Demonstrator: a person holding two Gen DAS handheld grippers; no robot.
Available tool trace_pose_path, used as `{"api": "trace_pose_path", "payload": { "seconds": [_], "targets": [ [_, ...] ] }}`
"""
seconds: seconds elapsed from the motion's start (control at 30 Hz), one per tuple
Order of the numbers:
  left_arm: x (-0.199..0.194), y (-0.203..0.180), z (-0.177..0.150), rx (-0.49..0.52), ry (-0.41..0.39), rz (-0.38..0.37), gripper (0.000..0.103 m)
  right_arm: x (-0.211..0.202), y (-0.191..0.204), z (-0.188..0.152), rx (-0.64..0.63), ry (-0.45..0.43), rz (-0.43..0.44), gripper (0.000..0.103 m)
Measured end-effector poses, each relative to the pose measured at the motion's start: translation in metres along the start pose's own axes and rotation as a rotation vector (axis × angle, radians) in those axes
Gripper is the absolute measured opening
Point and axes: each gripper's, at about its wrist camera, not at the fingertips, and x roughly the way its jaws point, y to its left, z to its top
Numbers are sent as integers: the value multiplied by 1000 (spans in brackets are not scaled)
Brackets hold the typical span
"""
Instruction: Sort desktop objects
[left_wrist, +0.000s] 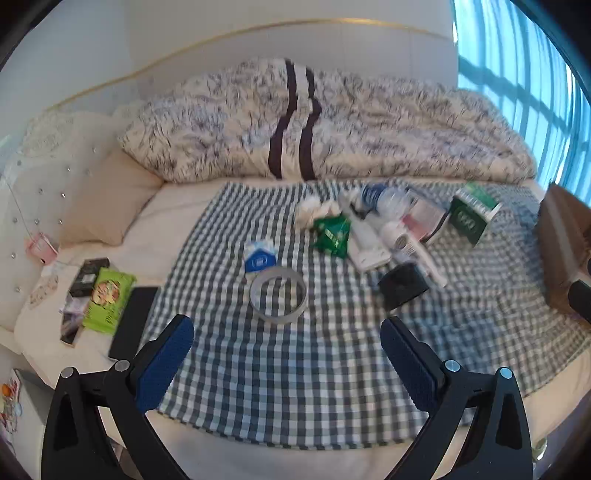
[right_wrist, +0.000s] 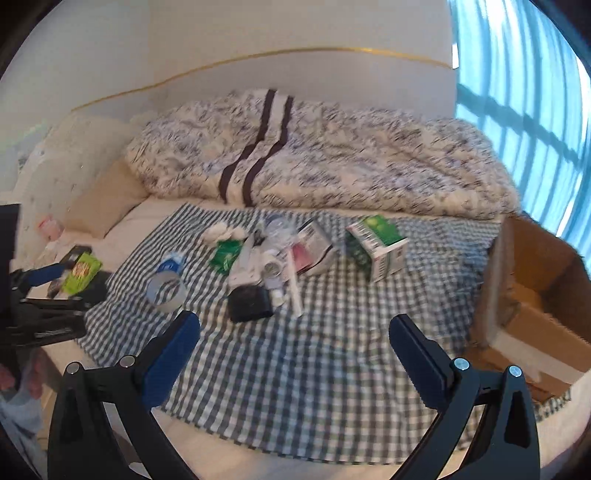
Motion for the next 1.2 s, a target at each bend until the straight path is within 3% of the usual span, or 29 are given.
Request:
{"api": "trace_pose_path", "payload": {
  "seconds": [0.33,0.5,0.6,0.9,1.2],
  "targets": [
    [111,-4,-16,59,29,-6,103,108,52,-1,-139,119,28,103],
    [153,-3,-16,51,29,-3,103,152,73,-3,-257,124,-34,102],
    [172,1,-16,32,37,6,103,173,75,-5,-266,131,-36,102],
    [206,19,-17,-67,69,-45,103,200,71,-22,-245,167,-13,102],
    [224,17,-14,-74,101,-45,103,205,63,-23,-216,180,-17,103]
  ]
}}
